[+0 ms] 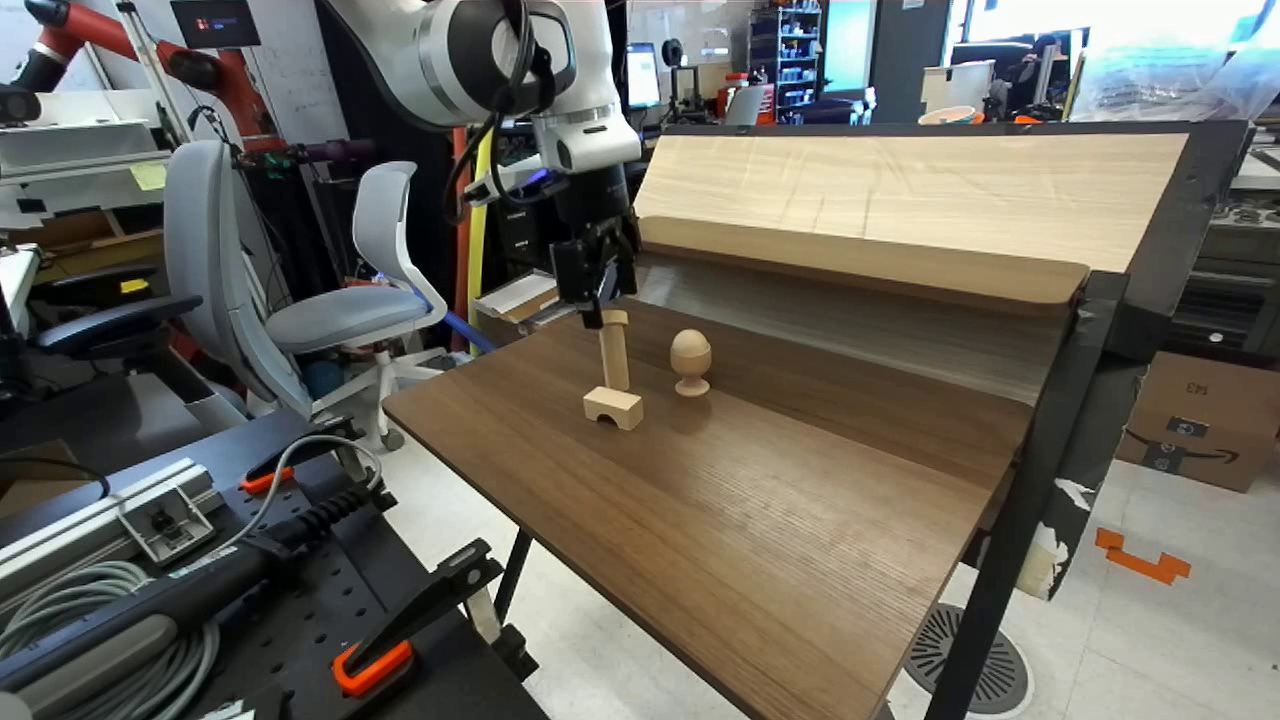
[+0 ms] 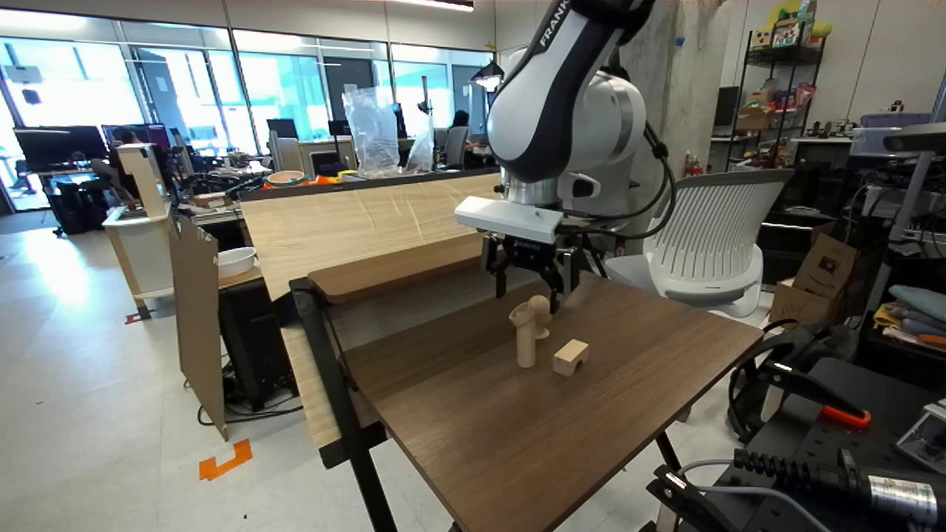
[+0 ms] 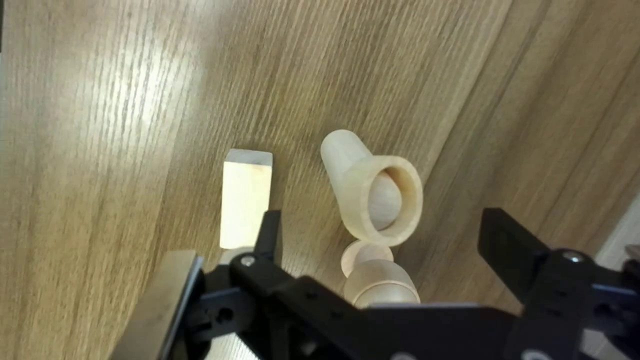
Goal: Place the wooden ring on the wooden cylinder
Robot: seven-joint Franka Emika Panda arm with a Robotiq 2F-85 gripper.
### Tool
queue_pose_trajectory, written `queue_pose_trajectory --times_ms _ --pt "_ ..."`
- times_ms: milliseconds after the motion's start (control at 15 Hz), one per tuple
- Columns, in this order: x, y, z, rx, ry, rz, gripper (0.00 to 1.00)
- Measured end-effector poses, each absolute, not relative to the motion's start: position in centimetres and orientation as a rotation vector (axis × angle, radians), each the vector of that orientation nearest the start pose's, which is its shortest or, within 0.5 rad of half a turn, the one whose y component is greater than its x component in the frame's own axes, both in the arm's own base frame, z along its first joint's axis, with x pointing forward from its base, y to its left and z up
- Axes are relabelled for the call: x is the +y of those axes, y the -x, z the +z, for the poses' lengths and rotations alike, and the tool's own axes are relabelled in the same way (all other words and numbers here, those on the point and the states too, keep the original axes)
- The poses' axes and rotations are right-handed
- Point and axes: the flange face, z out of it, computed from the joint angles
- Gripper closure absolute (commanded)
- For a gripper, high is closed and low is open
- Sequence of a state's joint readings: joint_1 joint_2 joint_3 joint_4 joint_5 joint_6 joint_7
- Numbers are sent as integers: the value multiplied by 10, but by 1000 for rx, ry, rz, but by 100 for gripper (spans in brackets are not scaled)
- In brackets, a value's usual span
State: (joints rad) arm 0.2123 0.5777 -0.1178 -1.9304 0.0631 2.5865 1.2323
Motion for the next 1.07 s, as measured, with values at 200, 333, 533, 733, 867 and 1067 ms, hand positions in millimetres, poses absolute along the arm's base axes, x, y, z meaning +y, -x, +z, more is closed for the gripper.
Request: queue_pose_trajectory --times_ms 200,333,533,733,867,1067 --pt "52 -619 196 1774 2651 -8 0" --pt "39 -611 202 1825 2708 68 0" --pt "20 -606 226 1856 2735 66 0" --pt "7 -601 262 1857 2701 5 0" --pt "-1 -592 287 1855 2679 -30 0" --pt "-12 -575 313 1847 2688 -79 0"
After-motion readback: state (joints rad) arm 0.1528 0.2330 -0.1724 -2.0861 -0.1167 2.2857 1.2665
